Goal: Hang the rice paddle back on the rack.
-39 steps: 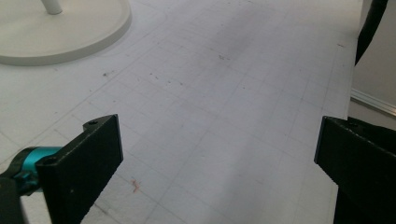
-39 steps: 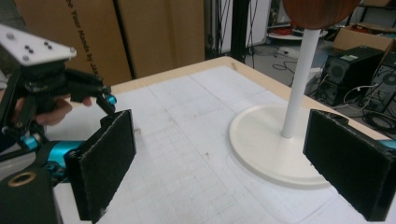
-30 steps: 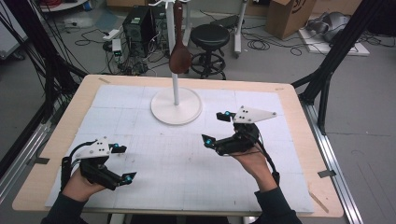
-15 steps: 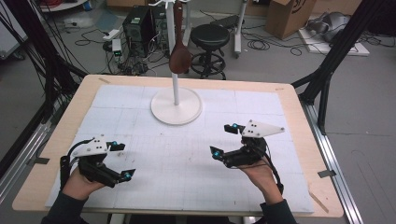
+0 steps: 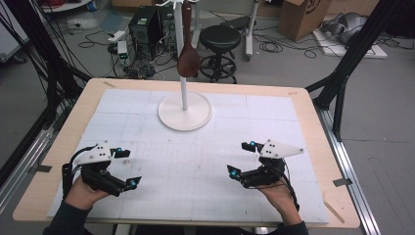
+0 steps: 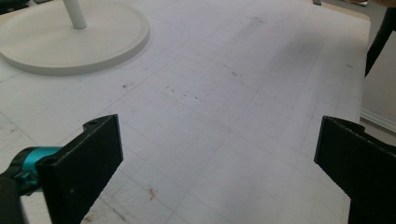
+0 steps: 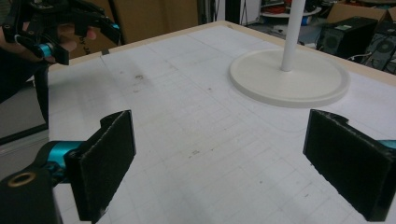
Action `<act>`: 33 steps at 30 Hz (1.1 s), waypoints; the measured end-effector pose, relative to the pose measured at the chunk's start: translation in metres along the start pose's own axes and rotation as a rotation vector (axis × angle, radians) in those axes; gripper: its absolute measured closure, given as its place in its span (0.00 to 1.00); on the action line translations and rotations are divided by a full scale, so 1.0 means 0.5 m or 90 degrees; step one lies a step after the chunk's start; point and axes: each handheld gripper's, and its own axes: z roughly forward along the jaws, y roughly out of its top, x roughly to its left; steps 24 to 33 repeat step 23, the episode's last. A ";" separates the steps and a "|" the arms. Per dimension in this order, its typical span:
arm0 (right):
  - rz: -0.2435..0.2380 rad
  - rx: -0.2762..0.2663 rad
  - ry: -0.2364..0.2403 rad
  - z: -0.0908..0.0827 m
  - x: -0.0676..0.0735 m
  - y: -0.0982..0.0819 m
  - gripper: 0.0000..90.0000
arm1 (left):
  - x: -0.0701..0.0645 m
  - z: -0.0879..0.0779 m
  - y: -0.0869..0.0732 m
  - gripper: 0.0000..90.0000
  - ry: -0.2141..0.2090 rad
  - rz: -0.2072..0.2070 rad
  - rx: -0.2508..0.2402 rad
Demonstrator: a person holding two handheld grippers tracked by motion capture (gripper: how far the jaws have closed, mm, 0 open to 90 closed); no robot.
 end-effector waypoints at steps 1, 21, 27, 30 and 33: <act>0.000 -0.001 -0.001 -0.001 0.000 -0.003 0.09 | 0.000 0.000 0.000 0.02 0.000 0.000 -0.001; 0.028 -0.018 -0.009 -0.032 -0.003 -0.066 0.10 | -0.003 0.000 -0.001 0.02 -0.002 0.005 -0.004; 0.029 -0.021 -0.011 -0.033 -0.003 -0.066 0.10 | -0.002 -0.001 0.000 0.02 0.000 0.007 -0.003; 0.029 -0.021 -0.011 -0.033 -0.003 -0.066 0.10 | -0.002 -0.001 0.000 0.02 0.000 0.007 -0.003; 0.029 -0.021 -0.011 -0.033 -0.003 -0.066 0.10 | -0.002 -0.001 0.000 0.02 0.000 0.007 -0.003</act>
